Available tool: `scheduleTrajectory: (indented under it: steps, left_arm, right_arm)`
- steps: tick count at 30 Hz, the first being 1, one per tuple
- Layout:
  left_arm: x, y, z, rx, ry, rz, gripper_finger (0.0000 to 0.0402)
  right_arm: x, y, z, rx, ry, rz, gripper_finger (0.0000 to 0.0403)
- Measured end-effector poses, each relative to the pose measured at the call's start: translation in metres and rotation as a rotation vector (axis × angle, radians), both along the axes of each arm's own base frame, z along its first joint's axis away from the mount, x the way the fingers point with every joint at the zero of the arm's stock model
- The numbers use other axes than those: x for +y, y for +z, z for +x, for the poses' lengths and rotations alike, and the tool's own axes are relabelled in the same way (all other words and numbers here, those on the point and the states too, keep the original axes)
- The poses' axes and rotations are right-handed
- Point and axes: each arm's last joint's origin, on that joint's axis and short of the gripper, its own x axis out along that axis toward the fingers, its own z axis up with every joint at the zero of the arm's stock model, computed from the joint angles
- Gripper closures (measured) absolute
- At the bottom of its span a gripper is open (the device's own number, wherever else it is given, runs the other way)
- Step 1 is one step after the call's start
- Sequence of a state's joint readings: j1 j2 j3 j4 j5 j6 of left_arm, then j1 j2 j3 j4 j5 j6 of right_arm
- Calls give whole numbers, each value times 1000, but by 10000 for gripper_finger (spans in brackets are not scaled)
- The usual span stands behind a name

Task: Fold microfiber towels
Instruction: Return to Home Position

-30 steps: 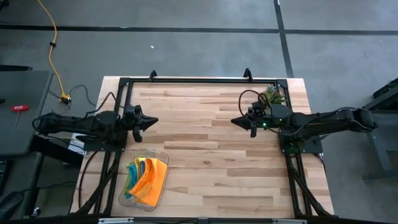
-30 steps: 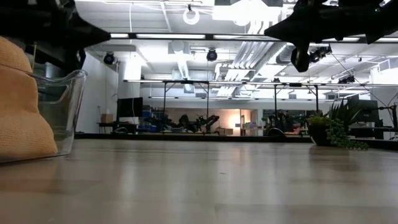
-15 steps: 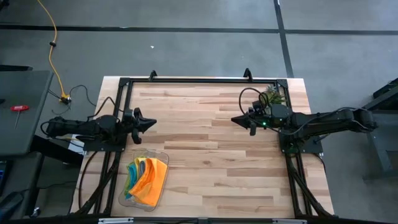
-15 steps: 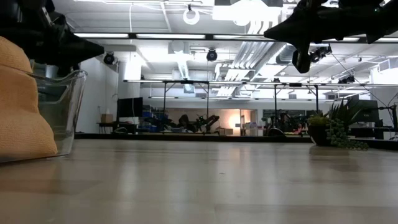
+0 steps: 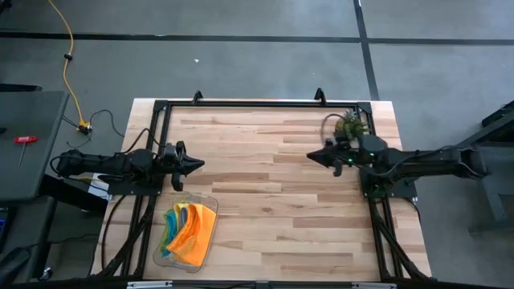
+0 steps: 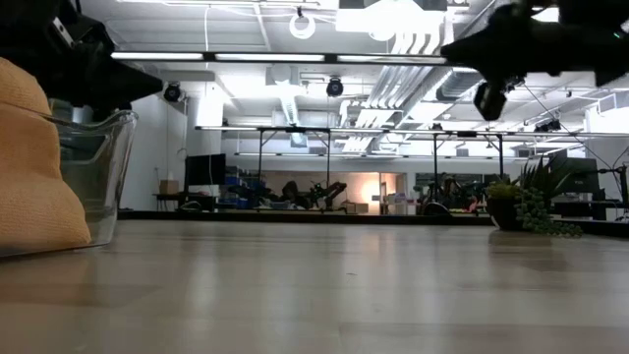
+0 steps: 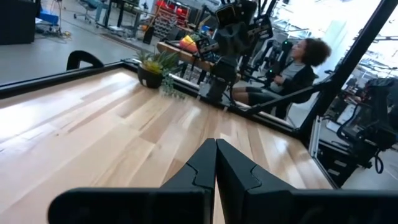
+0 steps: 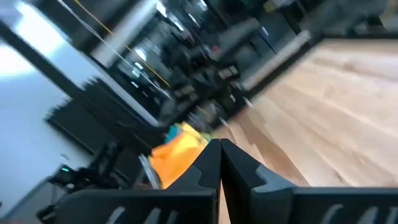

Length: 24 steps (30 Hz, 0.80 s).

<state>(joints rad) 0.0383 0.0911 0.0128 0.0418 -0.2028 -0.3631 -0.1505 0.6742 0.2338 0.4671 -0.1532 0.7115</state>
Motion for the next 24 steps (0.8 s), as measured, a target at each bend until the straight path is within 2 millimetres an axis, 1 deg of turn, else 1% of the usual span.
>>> scheduleTrajectory:
  steps: [4,7,10,19,22,24]
  left_arm:
    - [0,0,0,1,0,0,401]
    - [0,0,0,0,1,0,401]
    - [0,0,0,1,1,0,401]
    - [0,0,0,1,2,0,401]
    - [0,0,0,1,2,0,401]
    - [0,0,0,0,2,0,400]
  right_arm:
    - [2,-22,-24,-130,-36,-4,403]
    - [6,-37,-33,-138,-27,-13,403]
    - [9,-43,-35,-47,-4,-95,403]
    - [12,-61,-43,118,22,-343,403]
    - [10,-72,-45,238,-3,-312,403]
    - [9,-75,-45,293,-36,-282,403]
